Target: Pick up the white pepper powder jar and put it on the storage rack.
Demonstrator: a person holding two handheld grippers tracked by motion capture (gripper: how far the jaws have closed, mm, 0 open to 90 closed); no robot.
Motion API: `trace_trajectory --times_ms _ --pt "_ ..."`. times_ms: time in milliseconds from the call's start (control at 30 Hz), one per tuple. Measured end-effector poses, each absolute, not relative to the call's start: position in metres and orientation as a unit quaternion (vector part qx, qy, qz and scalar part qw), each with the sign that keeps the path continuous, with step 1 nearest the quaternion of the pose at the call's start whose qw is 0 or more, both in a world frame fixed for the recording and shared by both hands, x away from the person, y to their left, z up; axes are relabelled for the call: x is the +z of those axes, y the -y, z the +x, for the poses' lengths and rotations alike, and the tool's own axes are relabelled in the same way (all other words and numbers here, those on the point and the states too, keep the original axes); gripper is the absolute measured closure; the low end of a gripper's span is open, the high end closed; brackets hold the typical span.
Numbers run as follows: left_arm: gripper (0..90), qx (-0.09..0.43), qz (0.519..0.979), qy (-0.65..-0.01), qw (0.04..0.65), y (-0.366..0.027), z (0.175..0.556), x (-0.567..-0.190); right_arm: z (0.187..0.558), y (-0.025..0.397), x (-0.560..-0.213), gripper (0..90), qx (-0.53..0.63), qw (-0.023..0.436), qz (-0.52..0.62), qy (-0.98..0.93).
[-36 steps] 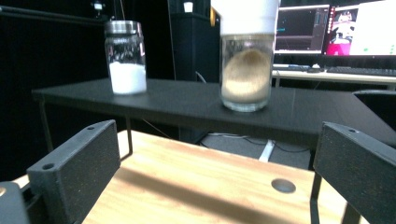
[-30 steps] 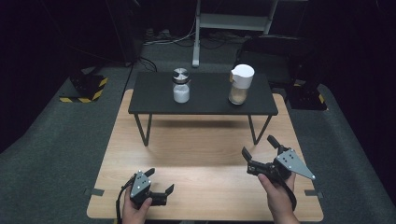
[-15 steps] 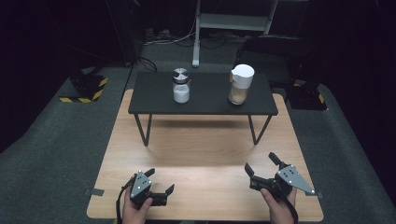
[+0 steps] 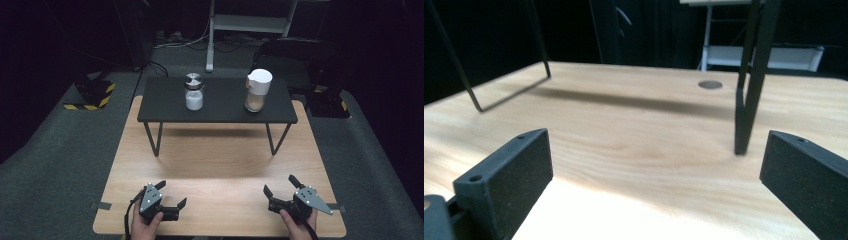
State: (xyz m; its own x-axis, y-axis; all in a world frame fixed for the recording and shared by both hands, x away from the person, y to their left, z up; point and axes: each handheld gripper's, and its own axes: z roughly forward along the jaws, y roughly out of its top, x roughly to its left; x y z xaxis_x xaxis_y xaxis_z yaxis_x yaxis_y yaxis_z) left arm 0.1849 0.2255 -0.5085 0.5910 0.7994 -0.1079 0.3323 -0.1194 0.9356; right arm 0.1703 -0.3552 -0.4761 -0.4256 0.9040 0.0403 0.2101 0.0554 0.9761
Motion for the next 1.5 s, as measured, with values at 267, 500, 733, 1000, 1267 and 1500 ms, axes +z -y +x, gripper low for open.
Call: trace_trajectory --times_ms 267,500,733,1000,1267,1500 --pt "0.5 0.215 0.715 -0.398 0.533 -0.226 0.186 -0.508 0.17 0.357 -0.478 0.2 0.508 0.321 0.437 -0.669" --pt "0.5 0.208 0.715 -0.401 0.533 -0.227 0.188 -0.508 0.171 0.361 -0.48 0.2 0.482 0.317 0.448 -0.683" --pt "0.5 0.211 0.718 -0.396 0.532 -0.225 0.188 -0.507 0.174 0.365 -0.483 0.2 0.475 0.313 0.454 -0.686" --pt "0.5 0.214 0.723 -0.389 0.53 -0.223 0.187 -0.507 0.177 0.367 -0.486 0.2 0.466 0.301 0.463 -0.691" --pt "0.5 0.209 0.721 -0.393 0.531 -0.224 0.188 -0.507 0.177 0.365 -0.486 0.2 0.454 0.3 0.47 -0.695" --pt "0.5 0.204 0.721 -0.391 0.534 -0.224 0.192 -0.507 0.174 0.365 -0.486 0.2 0.454 0.302 0.475 -0.691"
